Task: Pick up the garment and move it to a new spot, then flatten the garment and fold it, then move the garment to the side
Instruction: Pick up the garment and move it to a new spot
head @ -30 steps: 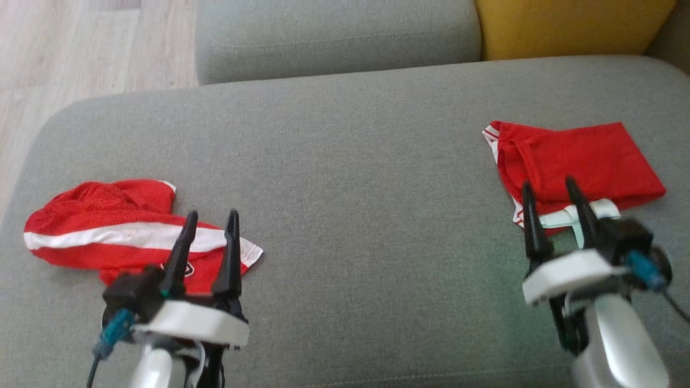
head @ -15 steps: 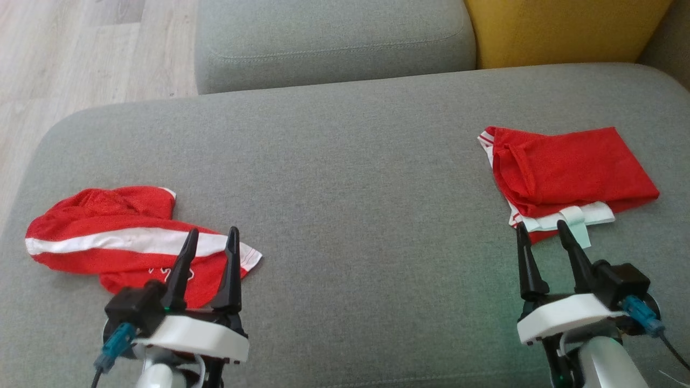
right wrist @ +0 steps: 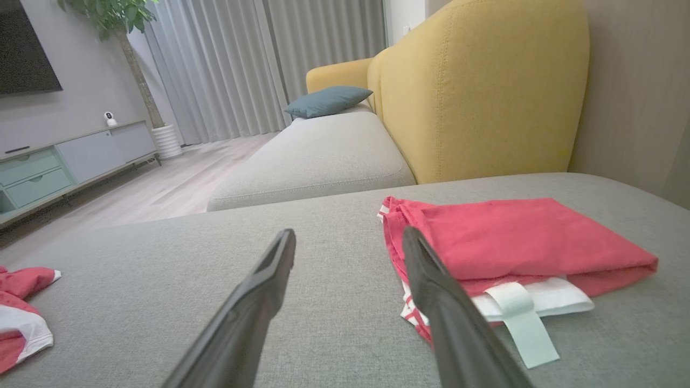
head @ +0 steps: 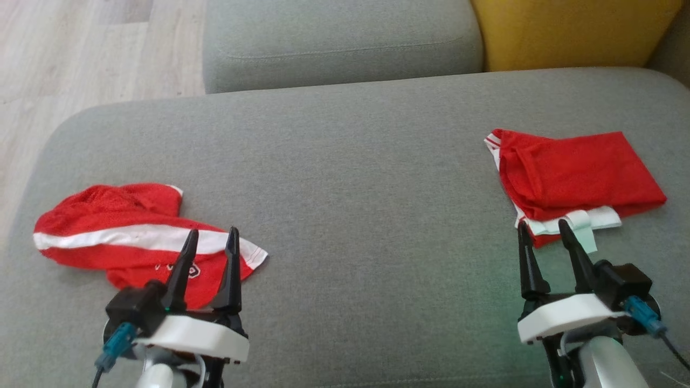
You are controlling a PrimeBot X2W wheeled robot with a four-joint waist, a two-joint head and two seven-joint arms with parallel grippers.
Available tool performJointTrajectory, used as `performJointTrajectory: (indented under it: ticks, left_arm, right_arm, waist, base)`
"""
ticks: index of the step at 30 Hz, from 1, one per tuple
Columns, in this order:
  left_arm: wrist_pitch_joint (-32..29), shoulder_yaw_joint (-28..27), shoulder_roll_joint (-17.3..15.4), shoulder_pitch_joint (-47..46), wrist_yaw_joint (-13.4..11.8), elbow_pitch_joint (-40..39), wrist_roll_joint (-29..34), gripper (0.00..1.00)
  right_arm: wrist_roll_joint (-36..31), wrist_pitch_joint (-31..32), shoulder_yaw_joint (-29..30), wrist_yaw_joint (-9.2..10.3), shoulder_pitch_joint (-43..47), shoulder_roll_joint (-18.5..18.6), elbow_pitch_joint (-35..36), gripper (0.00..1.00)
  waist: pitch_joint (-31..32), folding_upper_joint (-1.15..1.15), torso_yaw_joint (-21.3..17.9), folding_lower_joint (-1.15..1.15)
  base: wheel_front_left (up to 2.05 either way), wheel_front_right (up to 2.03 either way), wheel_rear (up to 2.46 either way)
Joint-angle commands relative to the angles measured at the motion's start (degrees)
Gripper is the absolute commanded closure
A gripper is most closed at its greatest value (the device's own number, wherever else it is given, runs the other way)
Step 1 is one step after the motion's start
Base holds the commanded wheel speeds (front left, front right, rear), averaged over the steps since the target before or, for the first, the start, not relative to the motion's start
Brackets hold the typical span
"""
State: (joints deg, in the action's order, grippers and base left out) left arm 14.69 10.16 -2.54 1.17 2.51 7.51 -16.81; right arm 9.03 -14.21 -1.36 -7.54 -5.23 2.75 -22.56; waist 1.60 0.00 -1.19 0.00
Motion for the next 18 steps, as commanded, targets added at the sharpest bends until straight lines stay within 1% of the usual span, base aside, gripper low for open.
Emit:
performJointTrajectory:
  ticks: [1,5,8,11,18]
  left_arm:
    - [0.3,-2.0,-0.3,-2.3,-0.3,-1.5,-0.5,0.00]
    - [0.3,-2.1,-0.3,-2.8,-0.5,-1.4,-0.6,0.00]
    - [0.3,-2.0,-0.3,-2.9,-0.6,-1.3,-0.7,0.00]
    - [0.3,-2.4,-0.3,-2.9,-1.2,-1.0,-2.8,0.00]
    - [0.3,-3.1,-0.3,-2.9,-1.1,-0.4,-0.7,0.00]
  right_arm:
    - [0.2,-0.7,-1.7,0.05,-1.7,0.1,2.1,0.00]
    - [0.5,-0.7,-2.4,0.05,-1.5,0.1,2.2,0.00]
    - [0.9,-0.7,-3.6,0.05,-1.3,0.1,2.1,0.00]
    - [1.2,-0.7,-4.8,0.05,-1.1,0.1,1.9,0.00]
    - [2.5,-0.8,-8.7,0.05,-1.6,0.1,1.3,0.00]
  waist:
    - [0.0,0.00,1.0,0.00]
    - [0.1,0.00,2.8,0.00]
    - [0.3,0.00,5.1,0.00]
    - [0.6,0.00,8.1,0.00]
    - [1.5,0.00,14.4,0.00]
  base:
    - [0.00,0.00,0.00]
    - [0.00,0.00,0.00]
    - [0.00,0.00,0.00]
    - [0.00,0.00,0.00]
    - [0.00,0.00,0.00]
